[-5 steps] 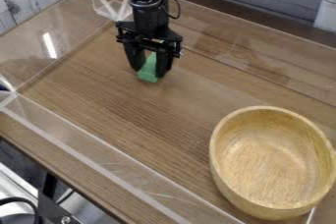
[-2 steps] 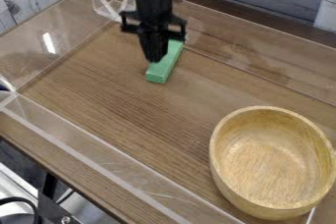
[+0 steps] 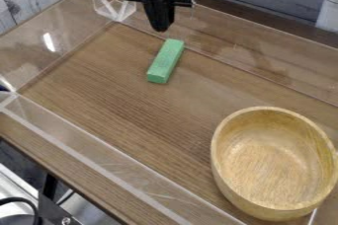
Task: Put the green block in the brown bowl
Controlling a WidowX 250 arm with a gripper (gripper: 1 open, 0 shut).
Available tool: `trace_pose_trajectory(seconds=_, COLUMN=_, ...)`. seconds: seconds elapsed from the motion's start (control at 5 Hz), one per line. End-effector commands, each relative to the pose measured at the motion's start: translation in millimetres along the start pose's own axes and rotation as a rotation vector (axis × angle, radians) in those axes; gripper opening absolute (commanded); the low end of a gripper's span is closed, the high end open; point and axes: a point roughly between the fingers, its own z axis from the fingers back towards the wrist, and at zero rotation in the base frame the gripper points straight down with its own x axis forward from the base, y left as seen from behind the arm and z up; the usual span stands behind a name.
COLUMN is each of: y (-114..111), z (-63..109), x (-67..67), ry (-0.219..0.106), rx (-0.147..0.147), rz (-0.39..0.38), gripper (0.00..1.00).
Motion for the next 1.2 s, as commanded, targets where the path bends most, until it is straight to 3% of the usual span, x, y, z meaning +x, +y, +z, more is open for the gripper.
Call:
trace_pose_trajectory(seconds=0.0, y=3.5, z=5.6, x=6.2, ry=-0.047, rx=0.018, rz=-0.010, gripper=1.00)
trace_pose_trajectory(seconds=0.8, y=11.2, z=-52.7, x=2.5, ry=0.038, rx=0.068, rz=-0.010, gripper=1.00)
trace_pose_trajectory(seconds=1.0, y=12.9, z=-62.7, x=2.3, ry=0.055, rx=0.077, rz=-0.005, gripper=0.00)
